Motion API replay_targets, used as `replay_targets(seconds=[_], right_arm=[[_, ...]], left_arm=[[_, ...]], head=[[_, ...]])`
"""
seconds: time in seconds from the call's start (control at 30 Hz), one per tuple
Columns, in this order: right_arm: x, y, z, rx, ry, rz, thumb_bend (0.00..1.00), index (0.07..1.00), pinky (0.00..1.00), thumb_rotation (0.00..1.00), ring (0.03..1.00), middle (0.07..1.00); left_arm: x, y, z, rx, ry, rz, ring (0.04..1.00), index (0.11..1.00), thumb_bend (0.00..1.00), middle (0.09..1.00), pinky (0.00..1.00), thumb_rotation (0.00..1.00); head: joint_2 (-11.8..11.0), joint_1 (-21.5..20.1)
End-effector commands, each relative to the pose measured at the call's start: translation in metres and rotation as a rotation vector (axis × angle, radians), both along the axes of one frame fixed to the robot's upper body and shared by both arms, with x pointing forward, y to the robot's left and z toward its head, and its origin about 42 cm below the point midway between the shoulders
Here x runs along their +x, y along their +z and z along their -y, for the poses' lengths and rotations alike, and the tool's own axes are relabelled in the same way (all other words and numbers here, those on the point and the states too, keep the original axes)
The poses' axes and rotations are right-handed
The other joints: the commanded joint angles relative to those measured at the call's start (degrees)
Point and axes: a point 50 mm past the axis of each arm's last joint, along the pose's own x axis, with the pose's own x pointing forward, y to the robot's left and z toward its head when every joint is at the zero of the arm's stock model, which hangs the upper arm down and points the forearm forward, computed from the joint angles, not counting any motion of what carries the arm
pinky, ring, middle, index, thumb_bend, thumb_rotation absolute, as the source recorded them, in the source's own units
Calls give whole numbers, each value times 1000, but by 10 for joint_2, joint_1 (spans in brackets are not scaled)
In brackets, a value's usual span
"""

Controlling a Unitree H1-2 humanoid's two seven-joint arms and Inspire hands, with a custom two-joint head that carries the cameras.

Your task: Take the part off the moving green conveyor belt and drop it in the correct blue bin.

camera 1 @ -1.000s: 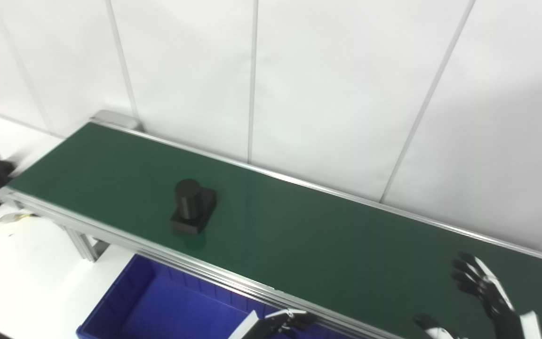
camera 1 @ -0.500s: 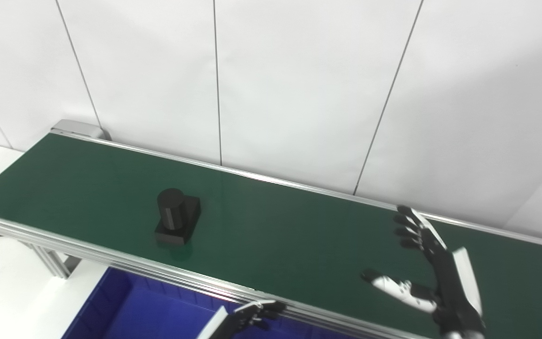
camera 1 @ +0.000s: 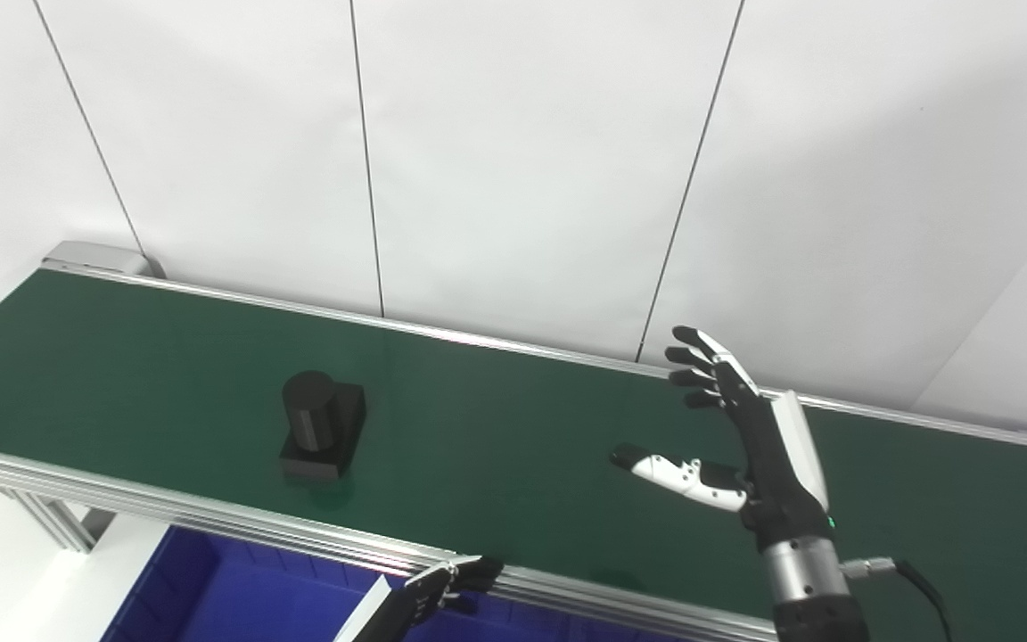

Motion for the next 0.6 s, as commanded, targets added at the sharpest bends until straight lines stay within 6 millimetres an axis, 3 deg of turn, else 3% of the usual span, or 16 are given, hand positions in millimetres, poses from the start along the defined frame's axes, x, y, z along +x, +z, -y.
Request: replay_targets(seconds=[0.0, 0.57], right_arm=[[9, 13, -8, 7, 10, 47, 803, 872, 676, 377, 748, 802], [41, 15, -60, -70, 114, -19, 816, 887, 667, 376, 740, 797]], left_arm=[[6, 9, -1, -33, -9, 49, 812, 814, 911, 839, 733, 194], [9, 12, 1, -46, -95, 37, 816, 810, 930, 833, 756, 211]], head=[[0, -4], [6, -5]])
